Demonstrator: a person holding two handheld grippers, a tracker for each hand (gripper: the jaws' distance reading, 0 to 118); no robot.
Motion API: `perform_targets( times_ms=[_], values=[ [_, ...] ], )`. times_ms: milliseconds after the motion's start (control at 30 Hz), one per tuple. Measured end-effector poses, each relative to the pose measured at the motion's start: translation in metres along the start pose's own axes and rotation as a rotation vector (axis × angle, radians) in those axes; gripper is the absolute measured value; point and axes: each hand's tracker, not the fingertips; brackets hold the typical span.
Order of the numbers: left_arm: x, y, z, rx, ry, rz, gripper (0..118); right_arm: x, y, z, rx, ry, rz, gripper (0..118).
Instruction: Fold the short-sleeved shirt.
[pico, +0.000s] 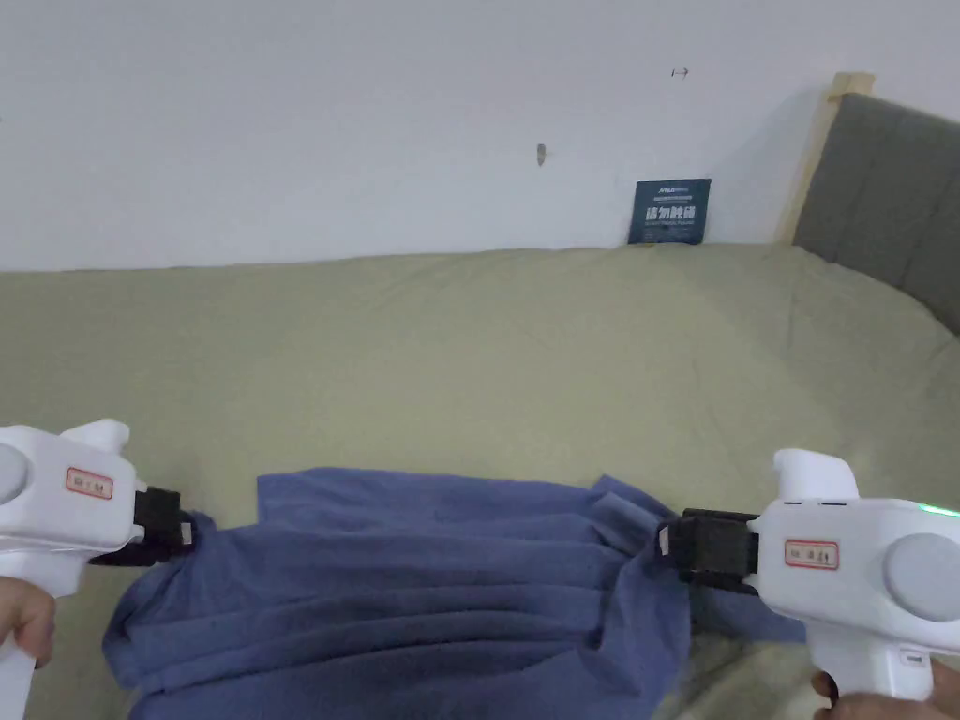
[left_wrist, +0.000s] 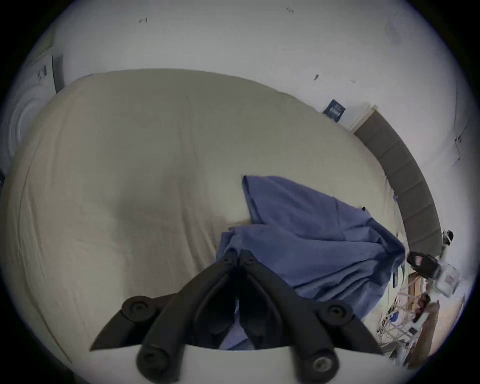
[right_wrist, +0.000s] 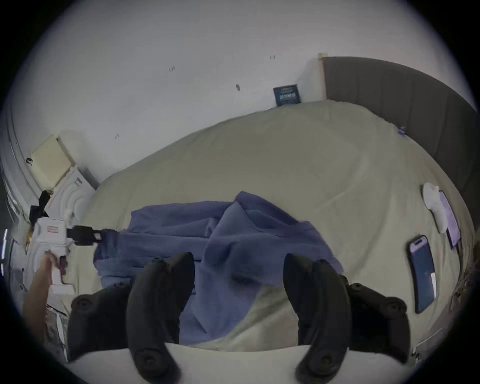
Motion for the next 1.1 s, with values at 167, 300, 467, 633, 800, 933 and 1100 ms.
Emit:
perform_targets(
  times_ms=[167, 300, 467, 633, 800, 933, 1100],
  values=[
    [-0.002, 0.003, 0.007, 0.001, -0.006, -0.028, 0, -0.002, 0.009, -0.047, -0.079, -0.061, 0.017, 77],
    [-0.006, 0.001, 0.012, 0.011, -0.004, -0.034, 0, 0.002, 0.009, -0.058, -0.102, -0.138, 0.052, 77],
    [-0.007, -0.001, 0.015, 0.031, -0.005, -0.032, 0, -0.002, 0.004, -0.047, -0.042, -0.071, 0.106, 4],
    [-0.003, -0.004, 0.028, 0.073, -0.047, -0.023, 0, -0.005, 0.005, -0.018, 0.102, 0.000, 0.036, 4],
    [-0.002, 0.007, 0.060, 0.196, -0.085, -0.009, 0, -0.022, 0.029, 0.010, 0.218, 0.036, 0.105, 4],
    [0.000, 0.024, 0.100, 0.307, -0.096, -0.026, 0, -0.041, 0.054, 0.026, 0.302, 0.072, 0.136, 4],
    [-0.003, 0.057, 0.154, 0.413, -0.092, -0.012, 0, -0.073, 0.103, 0.041, 0.378, 0.101, 0.181, 4]
  ],
)
